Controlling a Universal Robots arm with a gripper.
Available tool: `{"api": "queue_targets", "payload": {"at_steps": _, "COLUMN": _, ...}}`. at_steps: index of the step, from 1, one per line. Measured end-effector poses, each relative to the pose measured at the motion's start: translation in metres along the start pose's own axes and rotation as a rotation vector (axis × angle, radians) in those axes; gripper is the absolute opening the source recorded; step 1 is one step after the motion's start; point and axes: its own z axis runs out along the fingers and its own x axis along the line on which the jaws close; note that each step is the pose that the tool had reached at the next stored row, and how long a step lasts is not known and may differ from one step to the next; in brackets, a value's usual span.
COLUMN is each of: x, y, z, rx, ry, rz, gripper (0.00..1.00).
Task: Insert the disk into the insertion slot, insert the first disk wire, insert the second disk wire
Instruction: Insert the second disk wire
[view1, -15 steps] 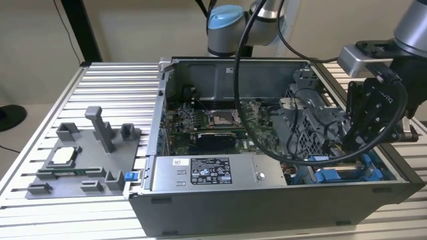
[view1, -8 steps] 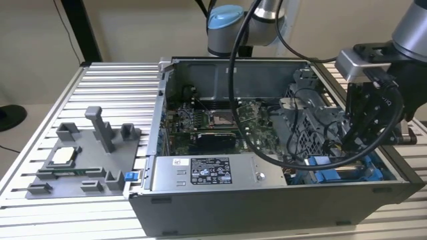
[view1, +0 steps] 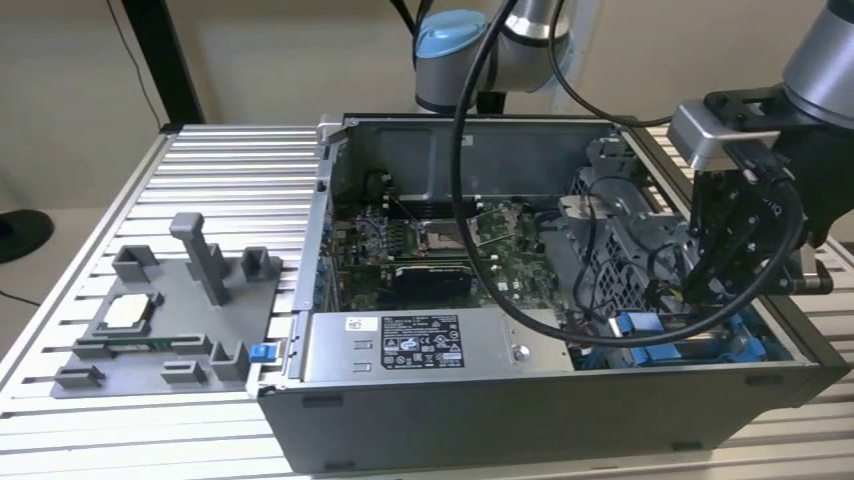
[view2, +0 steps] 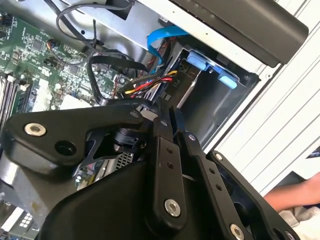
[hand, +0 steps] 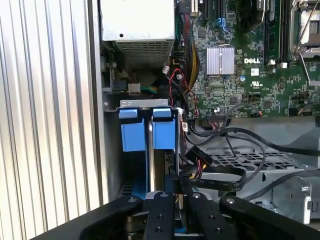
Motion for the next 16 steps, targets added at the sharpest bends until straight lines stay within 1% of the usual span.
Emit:
{"api": "queue_targets", "payload": {"at_steps": 12, "x": 0.0002, "y": 0.0001, "z": 0.0041, "rx": 0.0023, "ry": -0.0006, "rz": 0.0, "gripper": 0.0}}
{"api": "queue_targets", "payload": {"at_steps": 16, "x": 0.0003, "y": 0.0001, "z": 0.0062, "rx": 0.0056, "ry": -0.0007, "rz": 0.0, "gripper": 0.0}}
